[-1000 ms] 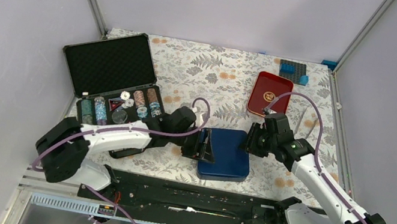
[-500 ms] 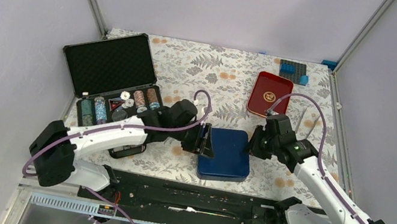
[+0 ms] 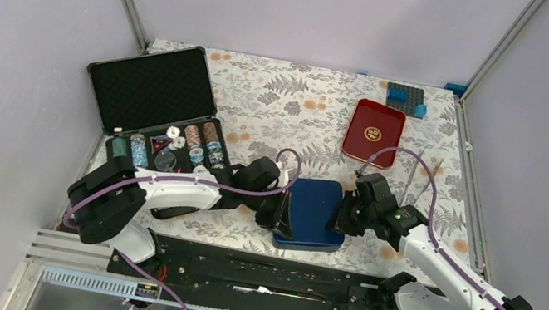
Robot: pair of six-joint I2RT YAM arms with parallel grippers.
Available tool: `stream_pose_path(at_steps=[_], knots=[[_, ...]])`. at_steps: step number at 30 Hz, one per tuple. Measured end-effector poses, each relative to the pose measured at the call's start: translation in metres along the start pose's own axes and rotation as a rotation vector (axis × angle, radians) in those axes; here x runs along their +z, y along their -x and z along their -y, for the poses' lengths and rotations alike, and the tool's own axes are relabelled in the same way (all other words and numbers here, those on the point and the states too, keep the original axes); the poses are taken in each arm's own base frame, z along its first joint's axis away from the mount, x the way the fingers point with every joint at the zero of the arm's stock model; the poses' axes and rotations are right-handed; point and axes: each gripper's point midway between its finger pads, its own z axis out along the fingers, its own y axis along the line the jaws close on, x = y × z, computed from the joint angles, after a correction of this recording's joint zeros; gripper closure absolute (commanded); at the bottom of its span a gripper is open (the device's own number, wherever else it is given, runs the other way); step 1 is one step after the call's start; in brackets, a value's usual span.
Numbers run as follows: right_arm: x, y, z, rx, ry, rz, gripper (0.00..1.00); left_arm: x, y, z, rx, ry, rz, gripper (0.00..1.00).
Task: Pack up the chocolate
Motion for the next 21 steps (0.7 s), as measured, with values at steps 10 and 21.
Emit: stream_pose_path(at_steps=[10,21], knots=[[-0.032,0.042,-0.024,-0.051,-0.008,0.122,1.00,-0.046,0.025,0.031,0.079,0.132,0.116,0.86],[0.000,0.082,-0.017,-0.117,-0.146,0.172,1.00,-0.036,0.092,-0.013,0.073,0.386,0.320,0.89]])
